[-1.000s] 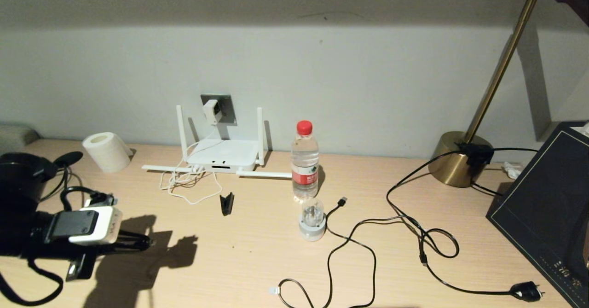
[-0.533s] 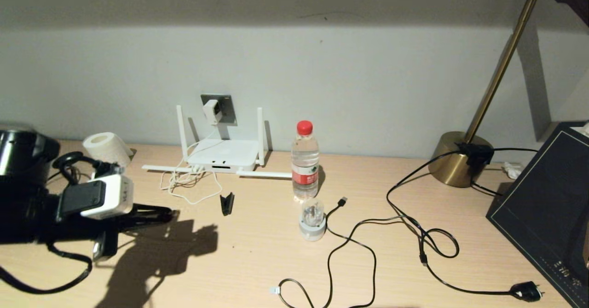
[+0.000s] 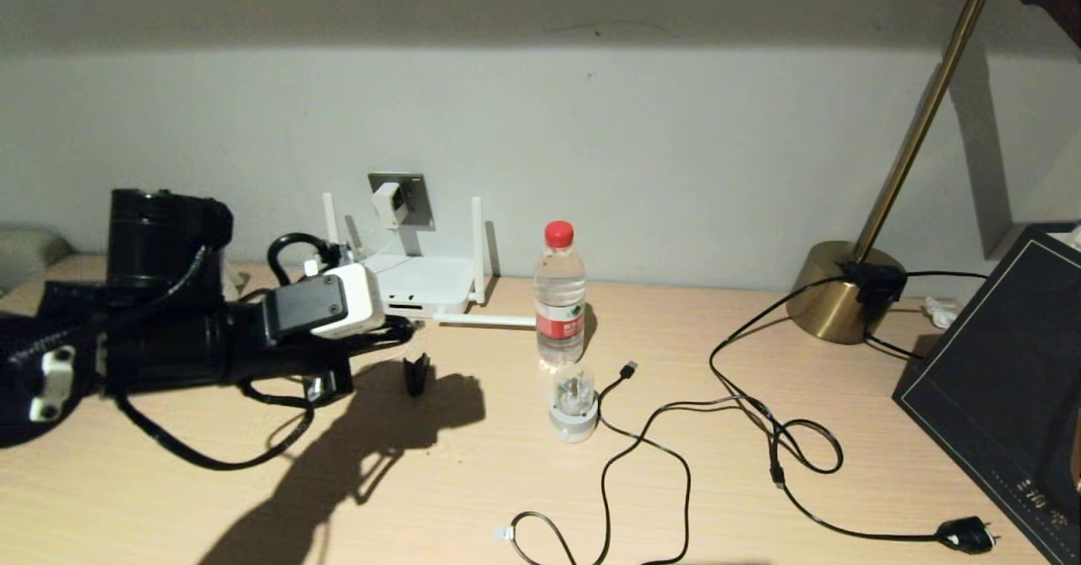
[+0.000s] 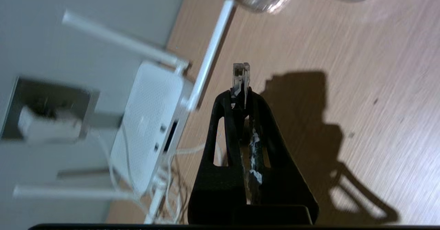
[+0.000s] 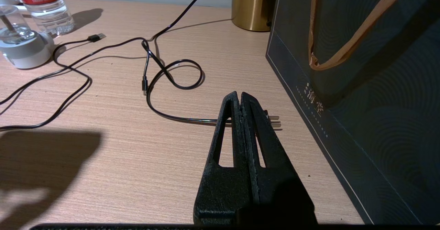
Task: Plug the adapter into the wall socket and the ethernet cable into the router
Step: Hand it to the other hand
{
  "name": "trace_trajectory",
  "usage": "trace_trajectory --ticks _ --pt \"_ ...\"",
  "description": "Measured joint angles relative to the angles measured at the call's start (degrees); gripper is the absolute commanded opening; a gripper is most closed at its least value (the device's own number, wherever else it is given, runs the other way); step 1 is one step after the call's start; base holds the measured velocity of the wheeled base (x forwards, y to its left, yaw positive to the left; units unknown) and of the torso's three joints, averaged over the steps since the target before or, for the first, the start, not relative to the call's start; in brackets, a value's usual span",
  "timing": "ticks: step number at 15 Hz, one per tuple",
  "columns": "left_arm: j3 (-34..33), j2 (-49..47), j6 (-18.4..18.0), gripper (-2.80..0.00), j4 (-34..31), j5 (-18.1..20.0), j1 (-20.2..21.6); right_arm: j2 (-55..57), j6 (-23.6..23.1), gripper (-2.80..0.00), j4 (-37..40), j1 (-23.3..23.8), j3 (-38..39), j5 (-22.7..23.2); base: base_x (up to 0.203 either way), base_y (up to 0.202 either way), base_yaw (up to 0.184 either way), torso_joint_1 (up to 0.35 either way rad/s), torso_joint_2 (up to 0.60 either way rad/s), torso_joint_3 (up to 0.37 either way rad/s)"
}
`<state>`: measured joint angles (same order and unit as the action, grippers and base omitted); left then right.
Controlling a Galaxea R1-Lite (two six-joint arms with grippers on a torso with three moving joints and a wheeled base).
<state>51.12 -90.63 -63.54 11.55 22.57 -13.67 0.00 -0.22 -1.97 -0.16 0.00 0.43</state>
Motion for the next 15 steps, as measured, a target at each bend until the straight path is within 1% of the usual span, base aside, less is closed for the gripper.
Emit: trace_trajectory --ticks 2,3,5,7,9,10,12,13,15 --pt "-1.33 -0.57 1.08 -2.8 1.14 -0.5 -3.45 0.0 0.0 -2.8 -0.02 0.0 0.0 -0.02 0.0 0.0 0.0 0.0 0.0 0.0" --pt "-1.79 -0.61 2.48 -2.8 1.48 -0.56 -4.92 0.0 -0.28 -2.8 -0.04 0.0 0.0 -0.02 0.0 0.0 0.0 0.0 0.0 0.0" --pt "-2.55 -0.58 6.41 -2.8 4.74 -0.75 -7.69 0.0 -1.45 -2.8 0.2 0.0 0.0 0.12 0.0 0.0 0.0 0.0 0.0 0.0" --pt "-4.61 -0.25 10.32 -2.8 9.45 -0.79 -9.07 0.0 -0.36 -2.8 0.13 0.0 0.0 -0.06 0.0 0.0 0.0 0.0 0.0 0.0" --pt "-7.94 0.78 13.3 -2.8 13.81 -0.95 -9.66 0.0 0.17 -2.8 0.02 0.02 0.0 -0.12 0.0 0.0 0.0 0.0 0.0 0.0" --pt "-9.45 1.74 14.04 -2.8 15.32 -1.39 -10.16 0.0 0.85 -2.8 -0.04 0.02 -0.24 -0.01 0.0 0.0 0.0 0.0 0.0 0.0" --pt "-11.73 3.99 14.35 -2.8 15.82 -1.96 -10.98 0.85 3.73 -2.8 -0.2 0.0 -5.0 1.15 0.0 0.0 0.0 0.0 0.0 0.0" --pt "-12.47 5.08 14.34 -2.8 15.84 -2.13 -11.15 2.66 5.15 -2.8 -0.2 0.0 -8.18 2.34 0.0 0.0 0.0 0.0 0.0 0.0" --pt "-12.31 6.14 14.18 -2.8 15.89 -2.2 -11.33 9.94 6.91 -2.8 -0.26 0.0 -13.87 5.84 0.0 0.0 0.0 0.0 0.0 0.0"
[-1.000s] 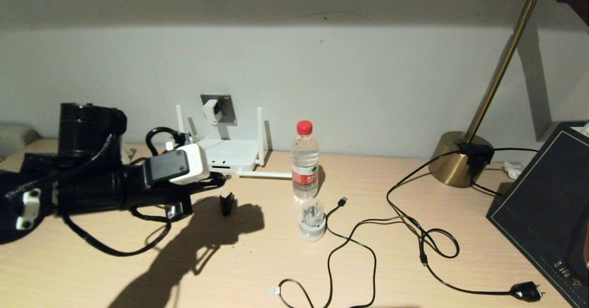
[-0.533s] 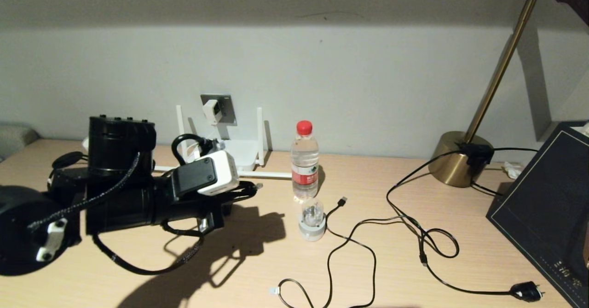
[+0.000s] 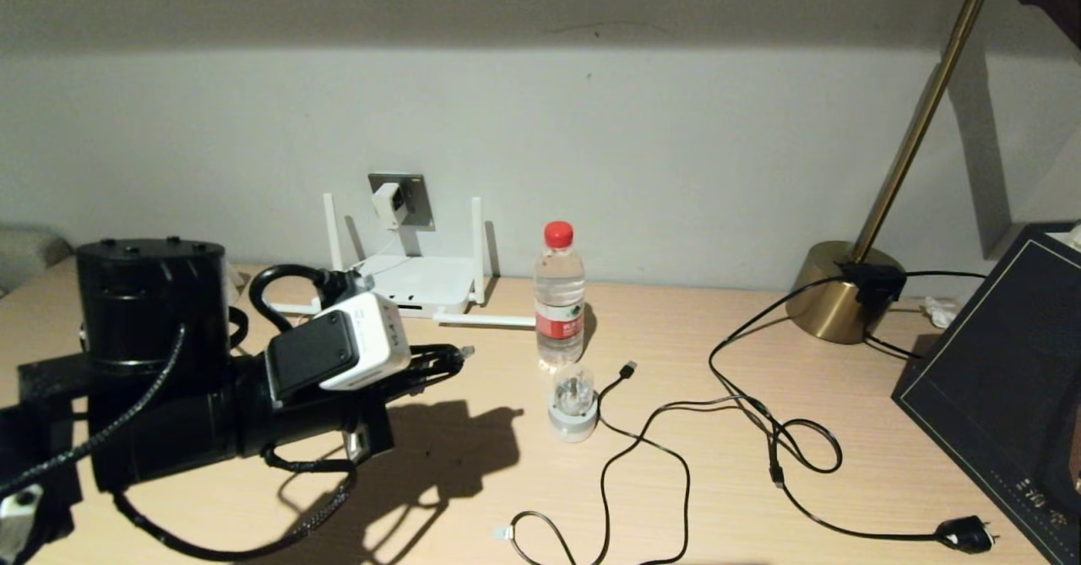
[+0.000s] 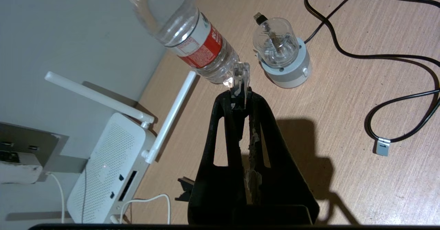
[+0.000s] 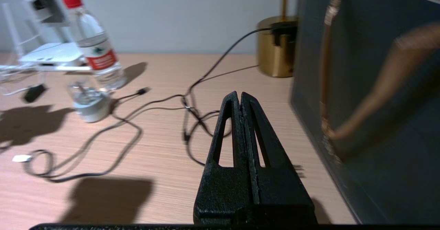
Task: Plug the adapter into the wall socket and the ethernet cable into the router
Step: Hand it to the other hand
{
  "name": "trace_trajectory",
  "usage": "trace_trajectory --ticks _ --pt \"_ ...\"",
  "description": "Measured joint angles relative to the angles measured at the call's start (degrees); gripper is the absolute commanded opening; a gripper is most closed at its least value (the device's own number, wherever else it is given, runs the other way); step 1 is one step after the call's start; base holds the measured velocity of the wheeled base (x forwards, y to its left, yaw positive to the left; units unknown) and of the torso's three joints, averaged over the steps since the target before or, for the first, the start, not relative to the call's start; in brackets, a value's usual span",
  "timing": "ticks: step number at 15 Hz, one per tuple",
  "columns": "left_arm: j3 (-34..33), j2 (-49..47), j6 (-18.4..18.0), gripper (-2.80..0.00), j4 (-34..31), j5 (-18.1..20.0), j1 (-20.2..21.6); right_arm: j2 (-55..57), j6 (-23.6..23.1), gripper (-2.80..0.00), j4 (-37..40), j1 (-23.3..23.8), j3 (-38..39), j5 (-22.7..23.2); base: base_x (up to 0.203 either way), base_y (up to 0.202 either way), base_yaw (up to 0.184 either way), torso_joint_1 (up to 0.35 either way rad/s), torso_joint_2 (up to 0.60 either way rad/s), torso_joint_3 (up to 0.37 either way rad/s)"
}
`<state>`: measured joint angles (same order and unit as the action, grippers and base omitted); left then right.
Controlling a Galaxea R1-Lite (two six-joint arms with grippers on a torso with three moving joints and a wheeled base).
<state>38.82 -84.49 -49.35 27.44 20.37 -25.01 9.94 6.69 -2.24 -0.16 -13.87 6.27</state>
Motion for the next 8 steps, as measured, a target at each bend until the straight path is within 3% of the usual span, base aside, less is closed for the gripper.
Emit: trace_trajectory --ticks 2,6,8 --pt "1.47 -0.15 -0.07 -2.8 0.09 0.0 -0.61 11.53 1.26 -2.8 -0.37 -0.18 -5.75 6.18 0.0 0.0 0.0 0.0 0.0 0.0" --pt "4.87 -0.57 -0.09 -2.8 0.15 -1.33 -1.69 32.25 3.7 -2.8 -0.81 -2.83 -19.87 24.05 0.0 0.0 0.0 0.0 0.0 0.0" --pt "6.64 -1.18 -0.8 -2.8 0.2 -1.52 -2.76 40.06 6.93 -2.8 -0.98 -7.24 -25.27 27.91 0.0 0.0 0.0 0.0 0.0 0.0"
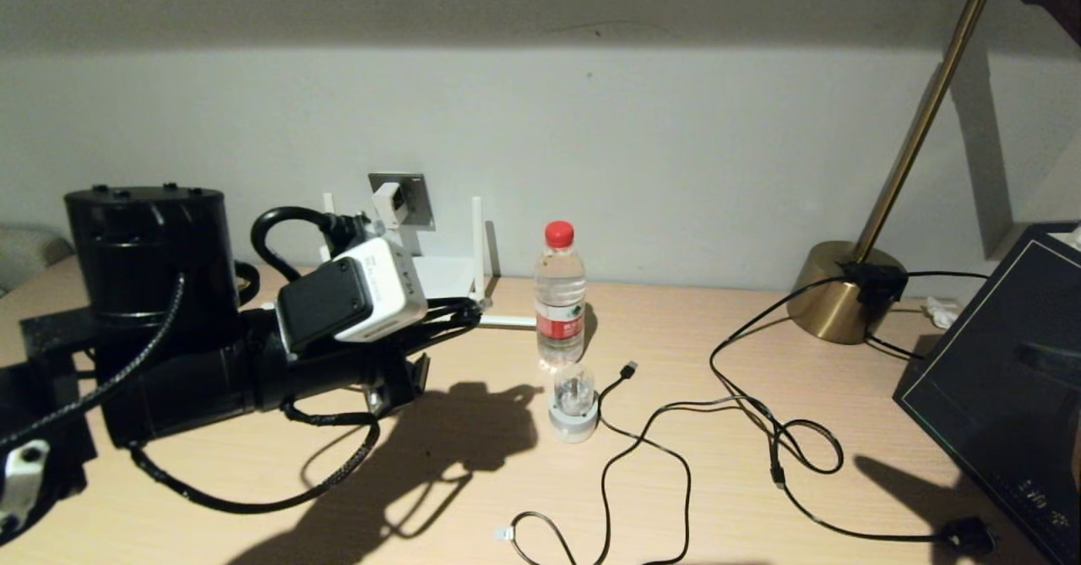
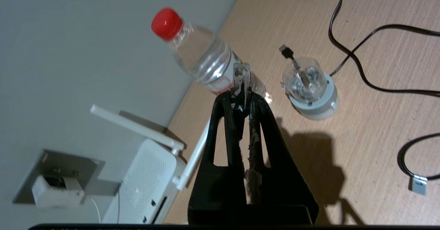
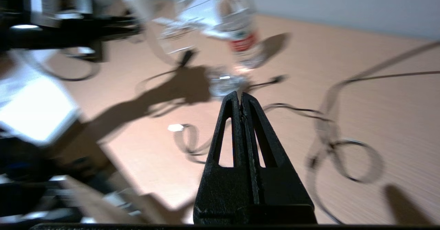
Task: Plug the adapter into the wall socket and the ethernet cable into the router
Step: Hand it to the other hand
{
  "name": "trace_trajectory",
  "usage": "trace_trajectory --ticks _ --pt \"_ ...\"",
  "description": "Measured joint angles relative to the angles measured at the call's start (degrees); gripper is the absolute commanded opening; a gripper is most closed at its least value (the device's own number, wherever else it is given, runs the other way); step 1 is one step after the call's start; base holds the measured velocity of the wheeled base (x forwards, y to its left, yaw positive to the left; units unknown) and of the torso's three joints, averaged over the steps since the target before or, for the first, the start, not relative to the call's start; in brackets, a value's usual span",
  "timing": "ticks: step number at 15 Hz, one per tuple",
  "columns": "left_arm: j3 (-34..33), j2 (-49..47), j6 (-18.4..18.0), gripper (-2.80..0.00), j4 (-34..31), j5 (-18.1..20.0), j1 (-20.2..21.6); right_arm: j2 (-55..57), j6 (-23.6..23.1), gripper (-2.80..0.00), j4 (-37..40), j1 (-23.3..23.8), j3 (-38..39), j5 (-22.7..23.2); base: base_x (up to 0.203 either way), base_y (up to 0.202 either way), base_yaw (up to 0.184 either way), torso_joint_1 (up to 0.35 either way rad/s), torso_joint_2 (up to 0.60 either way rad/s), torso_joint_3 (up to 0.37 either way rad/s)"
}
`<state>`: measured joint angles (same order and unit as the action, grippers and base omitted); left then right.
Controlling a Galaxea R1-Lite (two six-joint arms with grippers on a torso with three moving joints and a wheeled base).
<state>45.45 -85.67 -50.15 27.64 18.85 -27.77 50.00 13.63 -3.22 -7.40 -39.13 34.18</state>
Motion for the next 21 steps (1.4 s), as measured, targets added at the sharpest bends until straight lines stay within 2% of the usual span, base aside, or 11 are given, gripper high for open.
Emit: trace_trajectory --ticks 2,4,6,9,11,14,15,19,21 --pt "0.88 -0.89 -1.25 -2.8 -0.02 -0.05 -0.91 6.69 1.7 -2.8 -0.41 -5.99 -3.67 0.71 0.0 0.0 0.0 0.0 0.0 0.0" --pt "1.7 -1.61 -1.72 -2.8 0.04 0.0 -1.17 13.38 1.98 -2.8 -2.41 -10.51 -6.04 -0.41 0.0 0.0 0.0 0.0 0.0 0.0" --pt "1.98 -1.92 -1.77 -2.8 0.44 0.28 -1.22 19.88 1.94 -2.8 -6.83 -16.02 -7.33 -3.58 0.0 0.0 0.0 0.0 0.0 0.0" --pt "2.48 -2.79 -1.77 -2.8 2.49 0.44 -1.72 29.38 2.39 -2.8 -12.58 -26.62 -10.72 -10.89 0.0 0.0 0.0 0.0 0.0 0.0" --pt "3.1 -2.97 -1.77 -2.8 2.71 0.41 -2.36 34.67 3.34 -2.8 -16.36 -31.09 -13.54 -13.37 0.0 0.0 0.0 0.0 0.0 0.0" --pt "1.88 -2.54 -1.78 -2.8 3.44 0.41 -3.86 40.16 4.26 -2.8 -20.54 -35.22 -17.06 -13.7 0.0 0.0 0.0 0.0 0.0 0.0" --pt "1.06 -2.28 -1.78 -2.8 3.71 0.39 -4.12 41.08 4.36 0.0 -20.59 -36.07 -17.82 -13.78 0.0 0.0 0.0 0.0 0.0 0.0" --pt "-0.86 -1.21 -1.72 -2.8 5.0 0.41 -4.56 43.28 4.16 0.0 -20.58 -37.54 -20.58 -14.57 0.0 0.0 0.0 0.0 0.0 0.0" --pt "-1.22 -0.85 -1.72 -2.8 5.05 0.39 -4.65 44.0 4.06 0.0 -20.57 -38.82 -21.56 -17.89 0.0 0.0 0.0 0.0 0.0 0.0"
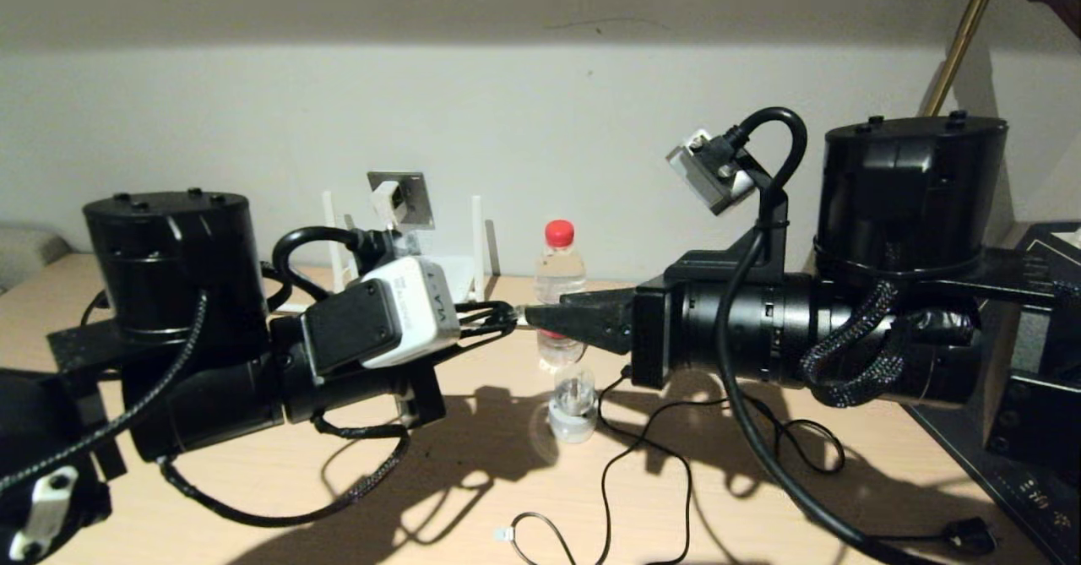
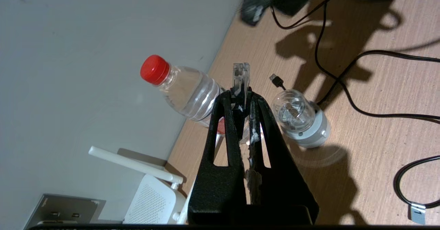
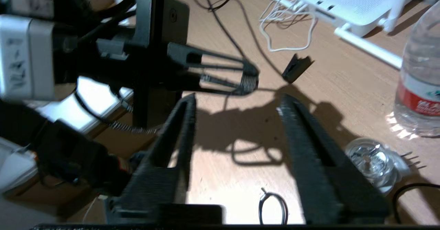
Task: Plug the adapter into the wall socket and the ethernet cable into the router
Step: Hand it to the other hand
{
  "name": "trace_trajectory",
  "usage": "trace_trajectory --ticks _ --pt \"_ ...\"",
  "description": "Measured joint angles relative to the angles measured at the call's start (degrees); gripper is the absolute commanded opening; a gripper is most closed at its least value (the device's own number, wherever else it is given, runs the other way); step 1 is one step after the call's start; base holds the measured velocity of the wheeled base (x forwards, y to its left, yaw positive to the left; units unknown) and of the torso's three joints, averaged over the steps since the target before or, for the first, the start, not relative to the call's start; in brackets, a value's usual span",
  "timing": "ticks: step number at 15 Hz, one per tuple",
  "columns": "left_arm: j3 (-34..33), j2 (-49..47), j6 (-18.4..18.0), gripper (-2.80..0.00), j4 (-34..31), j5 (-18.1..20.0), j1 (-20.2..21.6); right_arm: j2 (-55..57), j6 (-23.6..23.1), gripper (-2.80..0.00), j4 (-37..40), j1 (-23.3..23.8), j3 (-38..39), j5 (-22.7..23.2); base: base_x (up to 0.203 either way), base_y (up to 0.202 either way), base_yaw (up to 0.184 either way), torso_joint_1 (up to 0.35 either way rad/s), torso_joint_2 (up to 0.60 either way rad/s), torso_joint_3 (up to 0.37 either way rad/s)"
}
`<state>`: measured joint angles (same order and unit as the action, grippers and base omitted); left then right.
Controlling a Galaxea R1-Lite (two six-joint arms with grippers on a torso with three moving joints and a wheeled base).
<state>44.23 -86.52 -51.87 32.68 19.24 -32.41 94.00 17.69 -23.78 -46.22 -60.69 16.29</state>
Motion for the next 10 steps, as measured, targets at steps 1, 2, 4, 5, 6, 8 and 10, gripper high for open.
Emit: trace_trajectory --ticks 1,2,4,5,6,8,10 --pt "-0.05 0.14 0.0 -2.8 0.19 0.0 0.0 0.55 -0.27 0.0 -0.01 -0.6 -0.6 -2.75 0.0 0.0 0.0 0.0 0.0 0.0" --pt "-0.07 0.28 0.02 -2.8 0.48 0.0 -0.08 0.95 -0.41 0.0 0.02 -1.07 -1.18 -4.2 0.0 0.0 0.0 0.0 0.0 0.0" --pt "-0.05 0.55 0.09 -2.8 0.61 0.0 -0.29 1.62 -0.4 0.0 0.2 -1.88 -1.94 -4.58 0.0 0.0 0.0 0.0 0.0 0.0" --pt "-0.06 0.66 0.1 -2.8 0.67 0.0 -0.33 1.94 -0.39 0.0 0.22 -2.13 -2.13 -4.64 0.0 0.0 0.0 0.0 0.0 0.0" --pt "-0.05 0.8 0.11 -2.8 0.69 0.0 -0.33 2.26 -0.38 0.0 0.22 -2.23 -2.28 -4.7 0.0 0.0 0.0 0.0 0.0 0.0" --pt "-0.07 1.06 0.11 -2.8 0.69 0.0 -0.41 3.02 -0.05 0.0 0.15 -2.33 -2.81 -4.81 0.0 0.0 0.0 0.0 0.0 0.0" --pt "-0.18 1.25 0.06 -2.8 0.77 0.0 -0.66 3.55 -0.06 0.0 0.17 -2.37 -3.17 -5.38 0.0 0.0 0.0 0.0 0.0 0.0"
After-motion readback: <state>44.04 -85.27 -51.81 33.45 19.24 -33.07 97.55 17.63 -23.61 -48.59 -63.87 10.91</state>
